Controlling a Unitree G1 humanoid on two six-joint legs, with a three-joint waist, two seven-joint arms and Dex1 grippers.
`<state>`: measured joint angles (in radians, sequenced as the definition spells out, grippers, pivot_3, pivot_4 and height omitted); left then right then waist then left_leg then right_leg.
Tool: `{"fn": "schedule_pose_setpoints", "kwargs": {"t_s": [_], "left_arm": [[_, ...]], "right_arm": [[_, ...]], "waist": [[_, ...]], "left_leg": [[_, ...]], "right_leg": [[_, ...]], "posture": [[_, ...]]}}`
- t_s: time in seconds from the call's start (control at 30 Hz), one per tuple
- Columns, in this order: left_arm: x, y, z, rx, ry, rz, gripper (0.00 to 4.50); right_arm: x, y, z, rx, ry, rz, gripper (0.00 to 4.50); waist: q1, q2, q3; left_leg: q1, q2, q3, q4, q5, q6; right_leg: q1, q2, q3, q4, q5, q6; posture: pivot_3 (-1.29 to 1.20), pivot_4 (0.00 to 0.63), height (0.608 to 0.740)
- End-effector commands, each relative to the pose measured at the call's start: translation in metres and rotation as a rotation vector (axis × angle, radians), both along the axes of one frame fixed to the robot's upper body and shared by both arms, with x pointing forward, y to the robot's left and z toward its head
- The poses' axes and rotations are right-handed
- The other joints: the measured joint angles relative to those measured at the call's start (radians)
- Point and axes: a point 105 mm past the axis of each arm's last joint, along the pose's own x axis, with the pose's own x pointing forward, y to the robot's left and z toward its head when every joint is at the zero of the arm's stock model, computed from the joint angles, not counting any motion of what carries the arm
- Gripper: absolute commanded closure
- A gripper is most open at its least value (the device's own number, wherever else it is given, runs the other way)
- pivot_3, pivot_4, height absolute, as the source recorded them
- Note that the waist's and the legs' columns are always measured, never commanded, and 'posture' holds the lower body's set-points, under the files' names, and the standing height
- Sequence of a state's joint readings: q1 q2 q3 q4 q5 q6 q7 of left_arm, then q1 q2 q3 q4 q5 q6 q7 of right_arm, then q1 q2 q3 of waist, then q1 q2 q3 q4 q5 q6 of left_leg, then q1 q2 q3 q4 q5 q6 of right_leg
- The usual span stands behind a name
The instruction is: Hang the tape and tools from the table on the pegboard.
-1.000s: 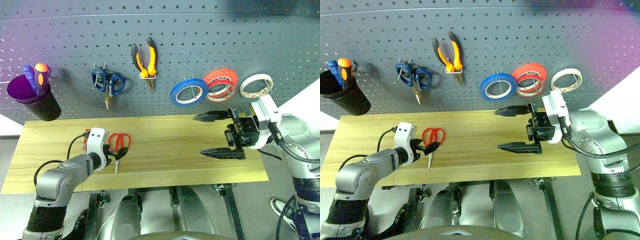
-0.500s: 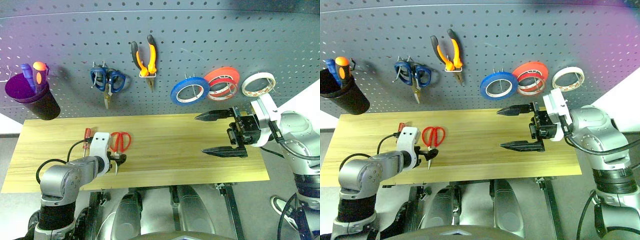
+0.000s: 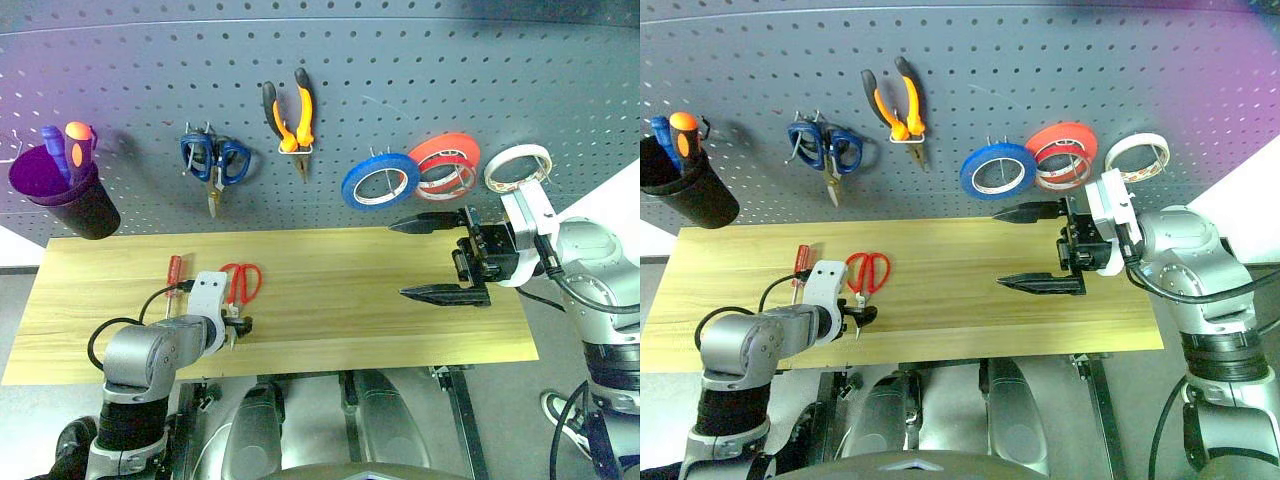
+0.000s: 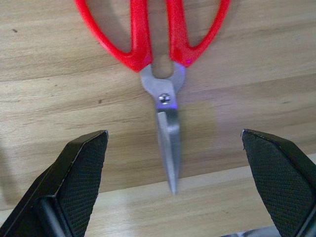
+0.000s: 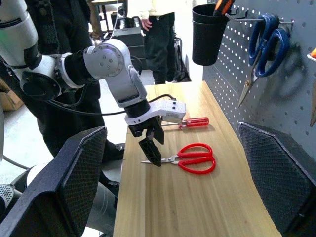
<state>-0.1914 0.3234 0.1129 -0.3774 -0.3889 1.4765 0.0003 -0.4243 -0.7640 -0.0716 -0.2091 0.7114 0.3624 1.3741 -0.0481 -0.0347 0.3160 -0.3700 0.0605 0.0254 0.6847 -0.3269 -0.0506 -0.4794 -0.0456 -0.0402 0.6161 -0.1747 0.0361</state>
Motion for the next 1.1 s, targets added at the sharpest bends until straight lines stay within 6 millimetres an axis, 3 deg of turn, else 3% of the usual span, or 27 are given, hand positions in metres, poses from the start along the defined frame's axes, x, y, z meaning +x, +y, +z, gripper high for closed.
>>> {"fn": "schedule_pose_setpoints", "kwargs": {"t_s": [0.03, 0.27, 0.77, 0.87, 1.1], "left_arm": [[0.005, 0.003, 0.000, 0.018, -0.020, 0.011, 0.00], [0.014, 0.002, -0.004, 0.038, -0.025, 0.011, 0.00], [0.011, -0.011, -0.008, 0.014, 0.014, -0.056, 0.00], [0.011, -0.006, -0.009, 0.029, 0.015, -0.032, 0.56], [0.008, 0.001, -0.013, 0.041, 0.033, 0.014, 2.91]], "right_arm": [[-0.004, 0.000, 0.008, 0.012, -0.040, -0.009, 0.03], [-0.003, 0.000, 0.009, 0.012, -0.049, -0.029, 0.03], [0.001, -0.001, 0.012, 0.009, -0.063, -0.063, 0.03], [0.003, -0.001, 0.013, 0.010, -0.072, -0.074, 0.00], [0.005, -0.003, 0.015, 0.012, -0.079, -0.091, 0.00]], "waist": [[-0.001, 0.000, 0.002], [-0.009, -0.001, 0.012], [-0.024, 0.002, 0.022], [-0.023, 0.003, 0.026], [-0.023, 0.004, 0.033]], "left_leg": [[0.000, 0.000, 0.000, 0.000, 0.000, 0.000], [0.000, 0.000, 0.000, 0.000, 0.000, 0.000], [0.000, 0.000, 0.000, 0.000, 0.000, 0.000], [0.000, 0.000, 0.000, 0.000, 0.000, 0.000], [0.000, 0.000, 0.000, 0.000, 0.000, 0.000]], "right_leg": [[0.000, 0.000, 0.000, 0.000, 0.000, 0.000], [0.000, 0.000, 0.000, 0.000, 0.000, 0.000], [0.000, 0.000, 0.000, 0.000, 0.000, 0.000], [0.000, 0.000, 0.000, 0.000, 0.000, 0.000], [0.000, 0.000, 0.000, 0.000, 0.000, 0.001]], "posture": [[-0.20, 0.346, 0.733], [-0.21, 0.359, 0.733], [-0.22, 0.378, 0.733], [-0.22, 0.380, 0.733], [-0.22, 0.388, 0.733]]}}
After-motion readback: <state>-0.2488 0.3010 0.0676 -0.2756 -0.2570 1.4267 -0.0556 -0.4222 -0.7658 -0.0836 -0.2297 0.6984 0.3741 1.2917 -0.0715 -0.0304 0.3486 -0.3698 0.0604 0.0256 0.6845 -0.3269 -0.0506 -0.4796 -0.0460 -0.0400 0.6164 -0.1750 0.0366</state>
